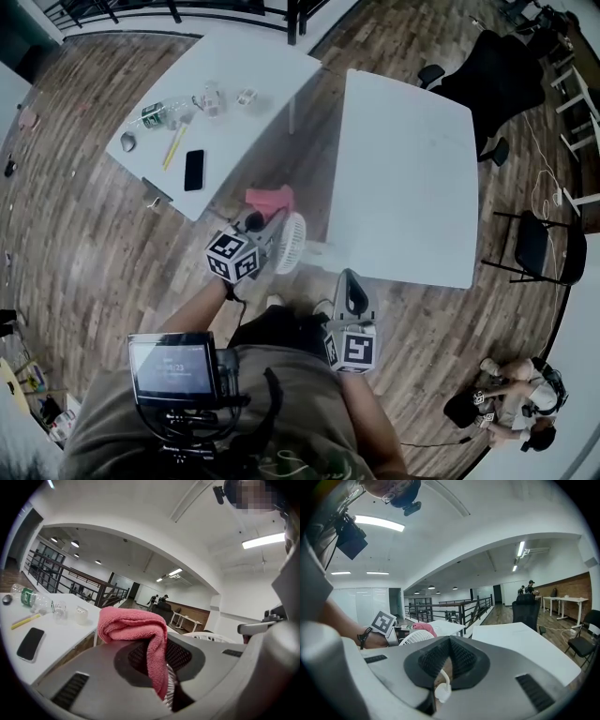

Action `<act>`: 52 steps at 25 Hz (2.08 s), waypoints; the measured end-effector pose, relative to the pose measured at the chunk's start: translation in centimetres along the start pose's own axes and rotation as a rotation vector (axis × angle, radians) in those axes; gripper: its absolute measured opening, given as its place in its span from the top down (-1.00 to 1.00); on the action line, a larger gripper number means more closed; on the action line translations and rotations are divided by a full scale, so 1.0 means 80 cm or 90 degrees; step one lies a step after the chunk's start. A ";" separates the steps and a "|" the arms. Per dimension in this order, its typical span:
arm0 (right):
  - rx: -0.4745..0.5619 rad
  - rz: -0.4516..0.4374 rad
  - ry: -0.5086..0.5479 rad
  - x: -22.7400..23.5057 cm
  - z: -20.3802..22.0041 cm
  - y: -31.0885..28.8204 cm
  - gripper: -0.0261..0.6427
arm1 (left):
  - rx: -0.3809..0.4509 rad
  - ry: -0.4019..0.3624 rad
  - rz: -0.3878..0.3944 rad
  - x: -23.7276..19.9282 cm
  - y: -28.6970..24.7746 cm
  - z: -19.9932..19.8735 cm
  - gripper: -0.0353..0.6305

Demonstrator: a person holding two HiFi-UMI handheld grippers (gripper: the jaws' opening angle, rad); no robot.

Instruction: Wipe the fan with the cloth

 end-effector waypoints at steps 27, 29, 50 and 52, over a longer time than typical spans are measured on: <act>-0.074 -0.080 0.072 -0.045 0.027 0.025 0.91 | -0.086 0.054 -0.077 -0.012 0.033 0.136 0.68; -0.070 -0.103 0.086 -0.039 0.025 0.030 0.91 | -0.075 0.068 -0.095 0.001 0.045 0.145 0.68; 0.006 -0.200 0.108 0.042 0.024 0.066 0.91 | -0.046 0.008 -0.251 0.162 0.053 0.182 0.68; 0.007 -0.206 0.108 0.049 0.025 0.065 0.91 | -0.041 0.010 -0.274 0.165 0.049 0.182 0.68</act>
Point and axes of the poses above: the fingertips, and each gripper's own axes: y backward along the fingers, x to its right, z out of its underside, the point moved 10 cm from there along y, backward along the fingers, and after that the axes turned 8 degrees about -x, right-handed, at the moved point
